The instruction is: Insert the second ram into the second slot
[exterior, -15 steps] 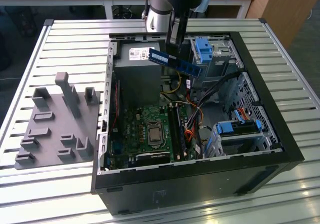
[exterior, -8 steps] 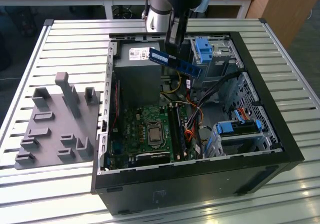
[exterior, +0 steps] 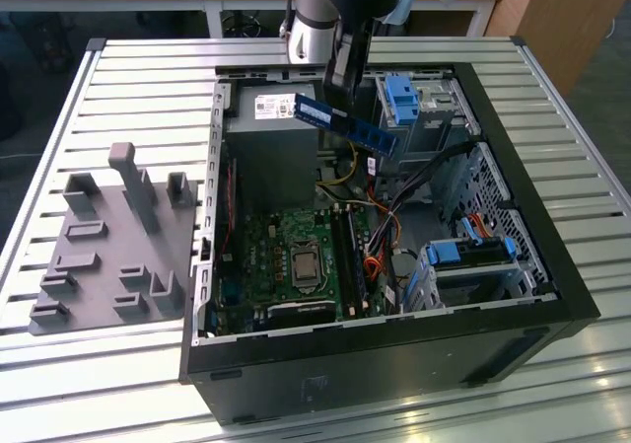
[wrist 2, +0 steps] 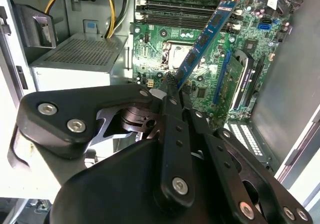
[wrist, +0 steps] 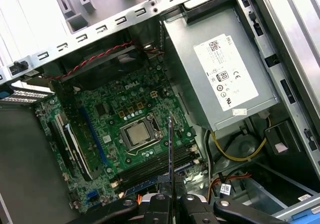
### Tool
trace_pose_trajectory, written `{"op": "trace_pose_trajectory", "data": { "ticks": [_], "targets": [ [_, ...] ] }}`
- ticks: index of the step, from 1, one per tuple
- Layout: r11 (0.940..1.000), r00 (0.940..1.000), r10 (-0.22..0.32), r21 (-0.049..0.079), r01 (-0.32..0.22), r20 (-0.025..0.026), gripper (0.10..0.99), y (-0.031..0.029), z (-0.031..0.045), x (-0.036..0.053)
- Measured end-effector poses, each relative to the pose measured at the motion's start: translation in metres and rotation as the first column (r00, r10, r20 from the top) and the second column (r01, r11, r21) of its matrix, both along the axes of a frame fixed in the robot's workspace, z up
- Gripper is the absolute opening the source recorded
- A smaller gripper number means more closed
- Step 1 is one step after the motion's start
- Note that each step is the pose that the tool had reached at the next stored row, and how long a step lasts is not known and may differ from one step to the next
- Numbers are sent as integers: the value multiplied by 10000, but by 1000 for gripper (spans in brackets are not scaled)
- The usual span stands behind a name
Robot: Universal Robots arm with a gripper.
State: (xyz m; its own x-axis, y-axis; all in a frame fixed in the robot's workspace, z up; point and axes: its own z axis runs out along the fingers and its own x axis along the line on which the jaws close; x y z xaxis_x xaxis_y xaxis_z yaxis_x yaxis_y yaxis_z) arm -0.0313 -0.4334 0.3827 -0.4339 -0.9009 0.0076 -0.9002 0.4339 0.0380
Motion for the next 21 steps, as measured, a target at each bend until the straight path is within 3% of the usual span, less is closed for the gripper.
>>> {"op": "trace_pose_trajectory", "data": {
  "ticks": [11,21],
  "targets": [
    [9982,9982,-591,-2,591,0,137,0,-1,0],
    [9929,9929,-1192,-2,1192,0,137,0,-1,0]
  ]
}}
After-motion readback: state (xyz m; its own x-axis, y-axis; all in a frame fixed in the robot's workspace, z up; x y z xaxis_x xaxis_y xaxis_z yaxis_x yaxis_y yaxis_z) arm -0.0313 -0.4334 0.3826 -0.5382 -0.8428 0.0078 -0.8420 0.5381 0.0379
